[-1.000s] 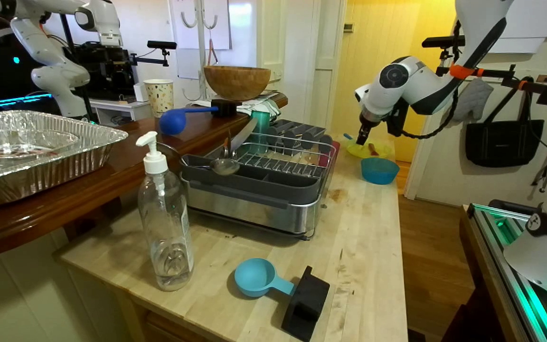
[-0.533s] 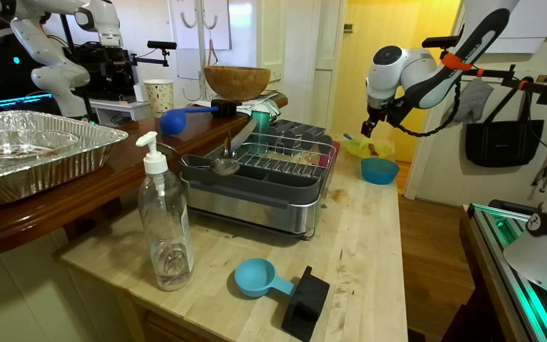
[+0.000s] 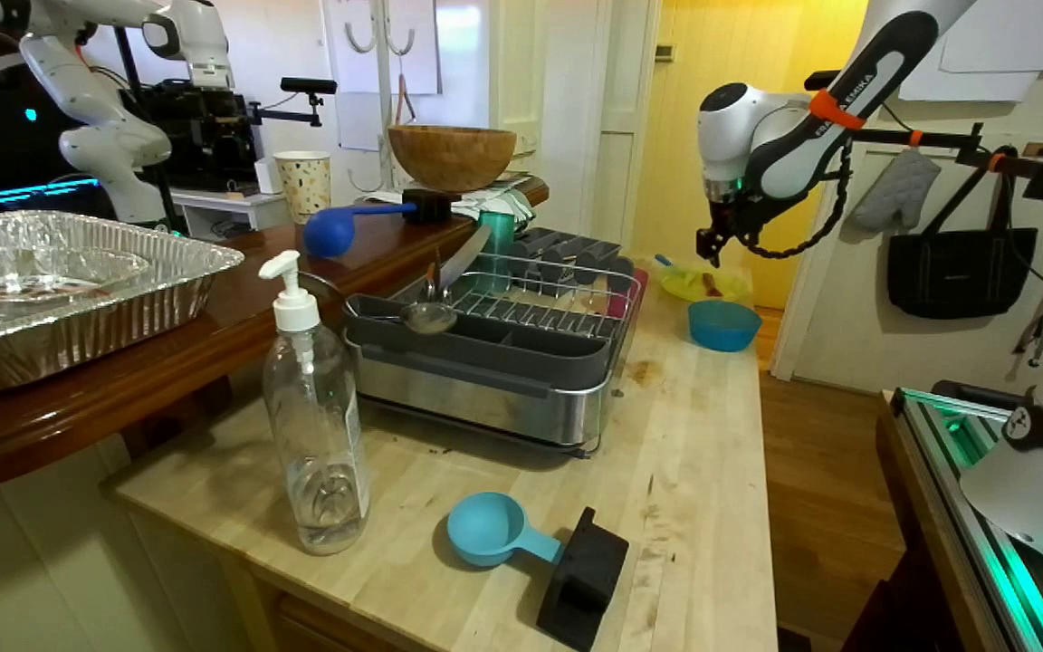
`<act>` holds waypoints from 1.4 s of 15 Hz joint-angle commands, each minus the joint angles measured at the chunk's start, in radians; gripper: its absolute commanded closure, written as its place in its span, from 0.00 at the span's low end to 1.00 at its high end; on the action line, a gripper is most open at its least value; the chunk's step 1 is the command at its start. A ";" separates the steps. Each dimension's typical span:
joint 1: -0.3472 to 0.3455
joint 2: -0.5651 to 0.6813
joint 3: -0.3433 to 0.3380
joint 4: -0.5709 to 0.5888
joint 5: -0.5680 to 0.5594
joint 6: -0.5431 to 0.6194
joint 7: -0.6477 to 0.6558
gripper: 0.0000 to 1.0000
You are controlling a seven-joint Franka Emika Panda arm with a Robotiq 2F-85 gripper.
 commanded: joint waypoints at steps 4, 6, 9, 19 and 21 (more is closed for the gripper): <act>0.039 0.119 -0.061 0.074 0.161 0.043 0.045 0.00; 0.046 0.144 -0.074 0.080 0.198 0.076 0.055 0.00; 0.058 0.170 -0.098 0.083 0.250 0.122 0.070 0.00; 0.130 0.232 -0.190 0.090 0.356 0.235 0.105 0.21; 0.144 0.243 -0.202 0.091 0.377 0.252 0.106 0.17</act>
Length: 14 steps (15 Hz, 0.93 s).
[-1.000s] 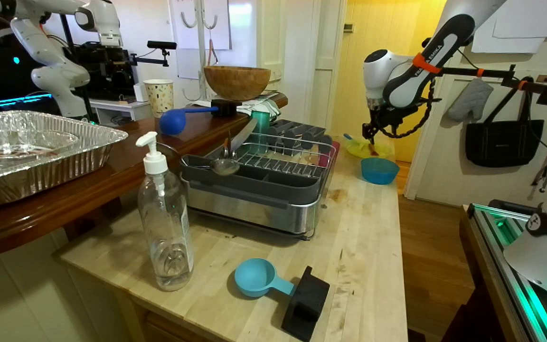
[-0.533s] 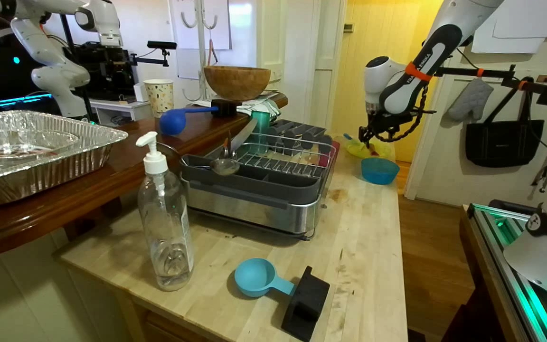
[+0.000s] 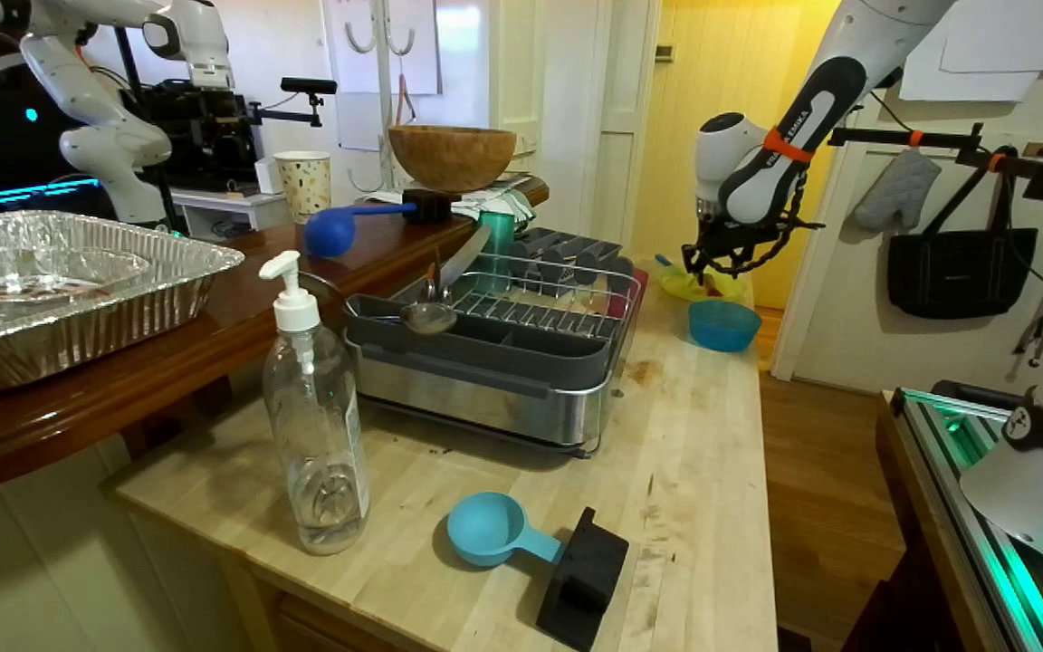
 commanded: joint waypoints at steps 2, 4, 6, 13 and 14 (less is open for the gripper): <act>0.049 0.047 -0.042 0.014 0.071 0.052 0.010 0.42; 0.061 0.055 -0.050 0.014 0.091 0.061 0.007 0.50; 0.066 0.055 -0.049 0.014 0.118 0.068 -0.006 0.67; 0.094 0.059 -0.068 0.013 0.145 0.075 -0.003 0.58; 0.099 0.057 -0.073 0.010 0.143 0.080 -0.001 0.53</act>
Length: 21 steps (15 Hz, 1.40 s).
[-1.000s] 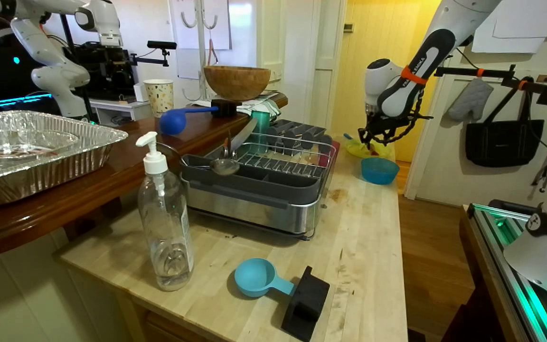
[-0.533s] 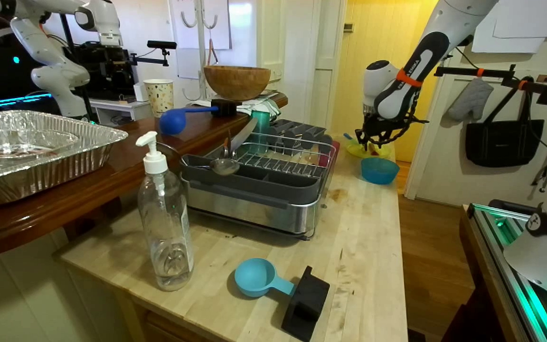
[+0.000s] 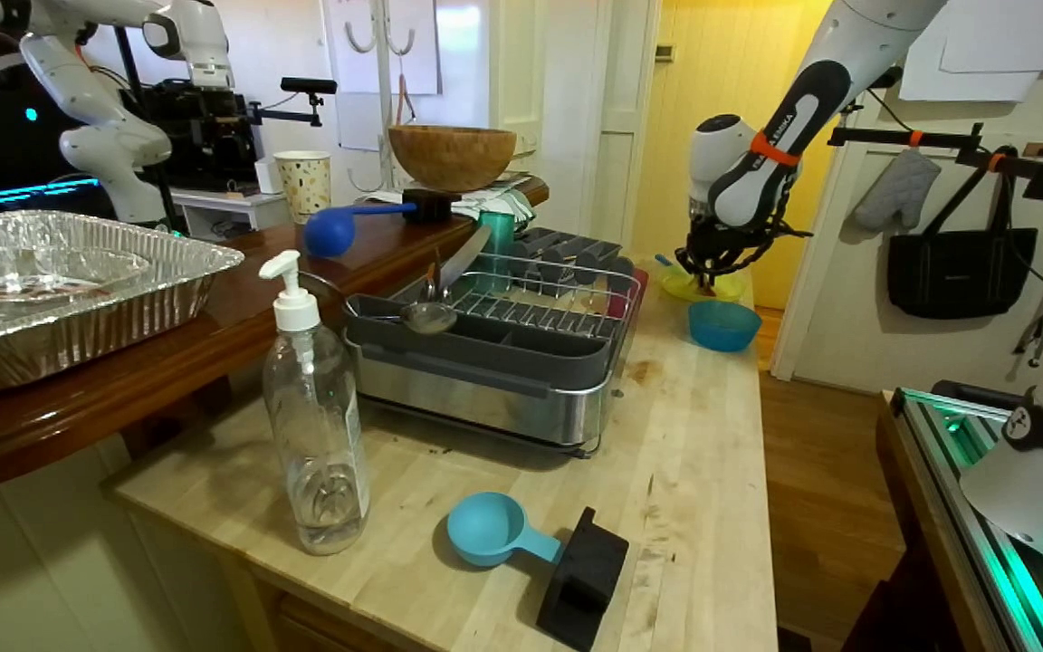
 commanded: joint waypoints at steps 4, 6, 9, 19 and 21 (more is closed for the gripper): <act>0.030 0.018 -0.033 0.000 0.035 0.038 -0.013 0.98; 0.027 0.003 -0.030 -0.004 0.041 0.027 -0.028 0.97; 0.015 -0.013 -0.014 -0.007 0.073 -0.003 -0.069 0.96; 0.211 -0.245 -0.182 -0.062 -0.296 -0.042 0.028 0.96; 0.266 -0.296 -0.205 -0.067 -0.456 -0.045 0.106 0.96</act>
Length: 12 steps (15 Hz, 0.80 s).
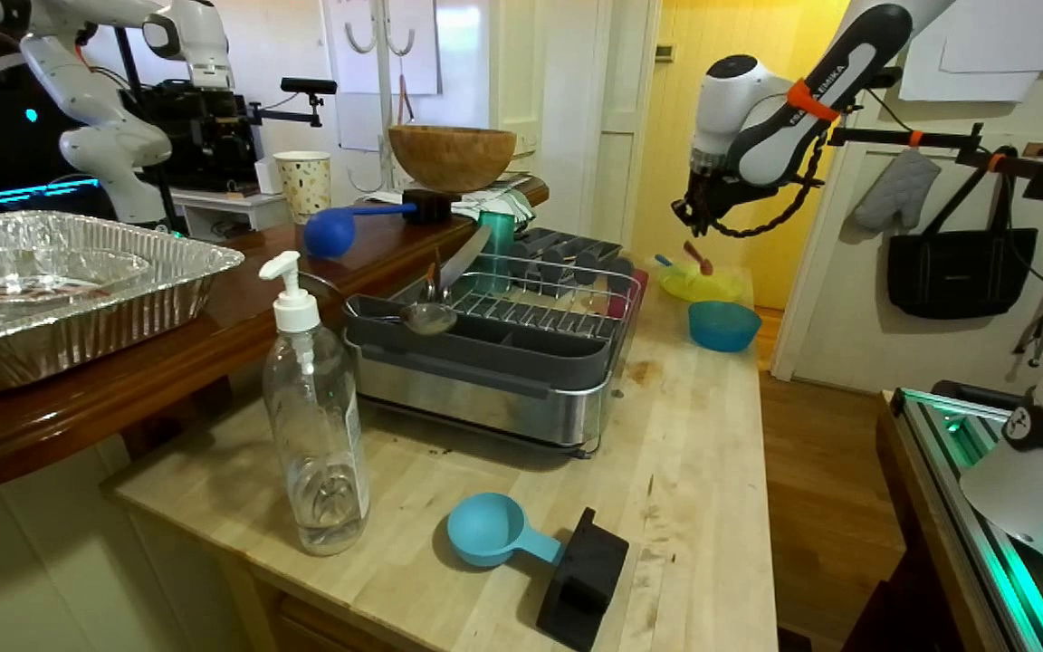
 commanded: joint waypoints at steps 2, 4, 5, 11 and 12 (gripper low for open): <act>0.059 -0.151 0.027 -0.043 -0.341 -0.047 0.187 0.96; 0.038 -0.195 0.105 -0.055 -0.459 -0.059 0.260 0.96; 0.021 -0.218 0.151 -0.061 -0.502 -0.077 0.285 0.96; -0.111 -0.246 0.293 -0.105 -0.401 -0.182 0.245 0.45; -0.139 -0.238 0.288 -0.112 -0.359 -0.176 0.222 0.37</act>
